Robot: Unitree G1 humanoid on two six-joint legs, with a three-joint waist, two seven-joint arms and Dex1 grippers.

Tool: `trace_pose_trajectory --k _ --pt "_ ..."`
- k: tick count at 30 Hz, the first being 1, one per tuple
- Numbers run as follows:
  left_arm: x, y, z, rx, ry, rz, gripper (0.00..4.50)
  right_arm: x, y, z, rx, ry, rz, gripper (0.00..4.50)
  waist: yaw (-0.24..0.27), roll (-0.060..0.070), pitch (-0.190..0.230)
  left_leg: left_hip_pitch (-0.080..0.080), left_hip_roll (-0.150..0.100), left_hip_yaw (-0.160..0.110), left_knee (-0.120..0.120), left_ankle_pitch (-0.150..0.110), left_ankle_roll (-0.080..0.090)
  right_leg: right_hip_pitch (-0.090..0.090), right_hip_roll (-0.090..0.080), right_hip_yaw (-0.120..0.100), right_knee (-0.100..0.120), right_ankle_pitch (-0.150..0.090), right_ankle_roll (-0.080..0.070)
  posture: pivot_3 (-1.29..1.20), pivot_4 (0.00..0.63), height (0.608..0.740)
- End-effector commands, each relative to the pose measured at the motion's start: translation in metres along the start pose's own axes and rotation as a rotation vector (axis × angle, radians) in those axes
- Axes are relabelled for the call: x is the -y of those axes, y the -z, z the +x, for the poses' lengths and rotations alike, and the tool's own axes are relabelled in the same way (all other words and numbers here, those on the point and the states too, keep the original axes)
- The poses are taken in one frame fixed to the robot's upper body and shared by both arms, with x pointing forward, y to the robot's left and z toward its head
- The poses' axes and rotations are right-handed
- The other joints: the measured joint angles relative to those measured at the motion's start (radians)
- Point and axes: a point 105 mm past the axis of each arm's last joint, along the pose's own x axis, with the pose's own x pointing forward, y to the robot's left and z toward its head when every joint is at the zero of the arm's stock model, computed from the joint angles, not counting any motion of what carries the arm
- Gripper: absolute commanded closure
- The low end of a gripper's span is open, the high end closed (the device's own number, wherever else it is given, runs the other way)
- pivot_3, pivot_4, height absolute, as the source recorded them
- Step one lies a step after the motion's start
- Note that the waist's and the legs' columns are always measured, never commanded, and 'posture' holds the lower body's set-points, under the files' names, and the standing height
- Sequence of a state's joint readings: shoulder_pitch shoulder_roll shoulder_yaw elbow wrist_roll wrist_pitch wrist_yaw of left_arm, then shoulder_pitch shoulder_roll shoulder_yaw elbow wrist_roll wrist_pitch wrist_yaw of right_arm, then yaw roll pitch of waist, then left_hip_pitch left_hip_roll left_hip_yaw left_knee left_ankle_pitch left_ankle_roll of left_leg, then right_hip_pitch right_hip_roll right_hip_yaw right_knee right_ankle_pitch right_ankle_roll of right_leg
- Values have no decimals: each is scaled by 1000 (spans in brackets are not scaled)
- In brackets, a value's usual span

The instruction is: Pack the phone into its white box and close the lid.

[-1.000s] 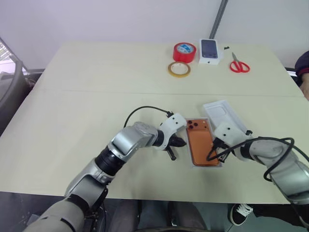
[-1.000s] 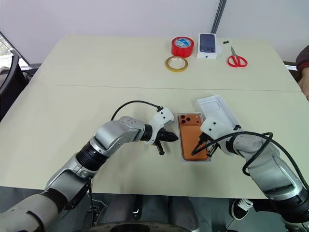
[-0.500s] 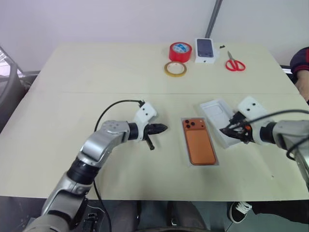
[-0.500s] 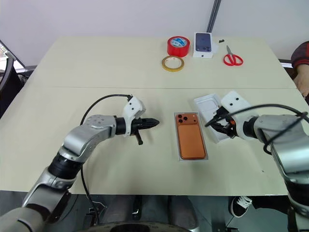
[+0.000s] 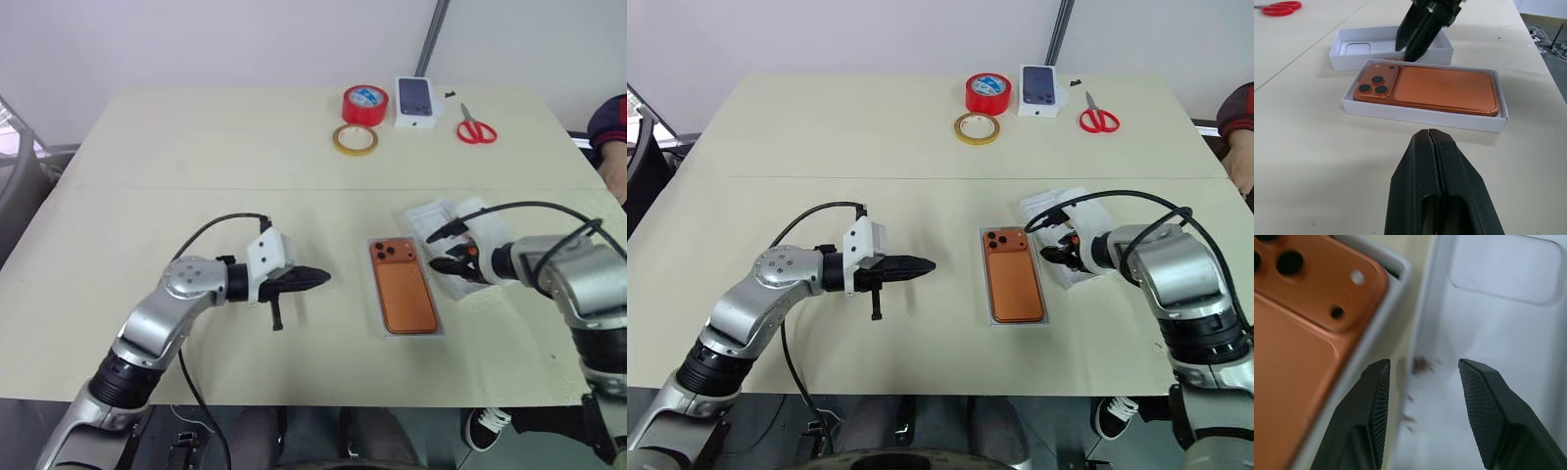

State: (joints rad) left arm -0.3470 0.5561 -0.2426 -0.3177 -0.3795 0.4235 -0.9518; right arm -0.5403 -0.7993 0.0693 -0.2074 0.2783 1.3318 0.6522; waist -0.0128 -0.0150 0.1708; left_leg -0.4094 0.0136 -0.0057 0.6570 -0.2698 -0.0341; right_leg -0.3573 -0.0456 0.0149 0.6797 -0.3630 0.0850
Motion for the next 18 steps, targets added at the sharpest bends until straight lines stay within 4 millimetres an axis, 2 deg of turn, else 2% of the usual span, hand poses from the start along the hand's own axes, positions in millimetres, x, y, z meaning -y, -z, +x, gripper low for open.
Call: trace_pose_trajectory --k 1,3,5,6,11,14,16,18 --pt "4 -8 1 31 3 41 4500 7 -9 1 3 41 14 2418 1 0 0 0 0 0 0 0 0 0 0 0 0 0 0 0 150 740" --pt "5 -7 1 30 6 40 4500 8 -9 3 -15 45 33 3013 0 0 0 0 0 0 0 0 0 0 0 0 0 0 0 0 150 740" --pt "6 -7 0 36 6 33 4500 6 -9 1 -24 30 56 4137 0 0 0 0 0 0 0 0 0 0 0 0 0 0 0 0 150 740" --pt "6 -8 -1 40 5 31 4500 5 -10 0 -28 27 60 4440 0 0 0 0 0 0 0 0 0 0 0 0 0 0 0 0 150 740" --pt "5 -8 -4 52 -16 21 4500 9 -15 -16 -2 35 96 4440 2 0 0 0 0 0 0 0 0 0 0 0 0 0 0 0 150 740" --pt "-3 -6 -9 50 -67 15 4500 5 -38 -40 117 -9 156 4440 1 1 1 0 0 0 0 0 1 -1 0 0 0 0 0 0 150 740" --pt "-10 -6 -14 60 -111 9 4500 -5 -55 -53 225 -114 184 4440 -1 1 1 -1 0 0 0 0 1 -1 0 0 1 0 0 0 150 740" --pt "-21 -9 -19 79 -159 1 4500 -29 -73 -65 347 -312 196 4440 -2 1 1 -1 1 0 0 0 1 -1 0 0 1 0 0 0 150 740"
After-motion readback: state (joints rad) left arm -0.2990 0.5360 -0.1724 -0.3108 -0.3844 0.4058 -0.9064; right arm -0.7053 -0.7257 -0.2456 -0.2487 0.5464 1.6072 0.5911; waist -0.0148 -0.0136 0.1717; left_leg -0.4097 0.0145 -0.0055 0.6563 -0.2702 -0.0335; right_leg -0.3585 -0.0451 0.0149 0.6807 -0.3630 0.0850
